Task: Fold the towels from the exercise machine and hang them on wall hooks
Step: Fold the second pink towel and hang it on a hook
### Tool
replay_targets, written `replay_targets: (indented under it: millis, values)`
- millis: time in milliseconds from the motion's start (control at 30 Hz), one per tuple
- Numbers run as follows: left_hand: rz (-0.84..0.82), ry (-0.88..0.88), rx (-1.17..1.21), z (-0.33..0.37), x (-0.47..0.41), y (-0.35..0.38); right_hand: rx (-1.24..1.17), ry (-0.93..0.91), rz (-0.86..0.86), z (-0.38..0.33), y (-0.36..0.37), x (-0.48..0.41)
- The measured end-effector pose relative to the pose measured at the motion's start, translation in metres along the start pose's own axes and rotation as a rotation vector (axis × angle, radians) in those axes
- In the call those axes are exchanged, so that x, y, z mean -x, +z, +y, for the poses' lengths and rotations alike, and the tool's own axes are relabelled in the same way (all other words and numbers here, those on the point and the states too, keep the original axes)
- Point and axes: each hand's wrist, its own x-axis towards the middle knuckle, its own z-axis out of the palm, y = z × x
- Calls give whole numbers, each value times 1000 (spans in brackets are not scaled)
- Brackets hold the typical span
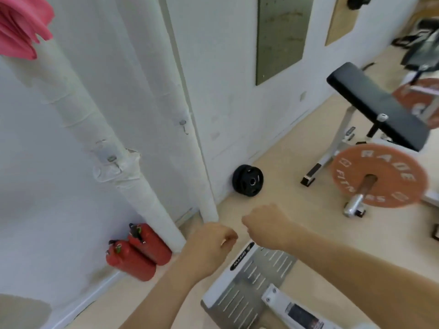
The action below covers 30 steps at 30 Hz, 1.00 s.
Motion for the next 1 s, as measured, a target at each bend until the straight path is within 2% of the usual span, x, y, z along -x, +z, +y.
replay_targets:
  millis: [133, 233, 400, 500, 600, 734, 900, 1000]
  values:
    - [-120, -35, 145, 9, 40, 61, -489, 250, -190, -7, 70, 66]
    - [-175, -28, 244, 20, 74, 111, -788, 526, -183, -16, 122, 133]
    - [-476, 47, 306, 66, 121, 187, -796, 955, -146, -26, 209, 262]
    - [-592, 80, 335, 101, 143, 227, -751, 1157, -143, -27, 242, 341]
    - [-593, 125, 333, 138, 161, 260, -727, 1288, -153, -22, 270, 411]
    - [-622, 193, 283, 198, 182, 299, -847, 1379, -133, -20, 311, 488]
    - [-729, 150, 260, 267, 216, 357, -1173, 1493, 19, -30, 355, 564]
    - [-797, 213, 186, 297, 238, 389, -1360, 1548, -77, -46, 386, 600]
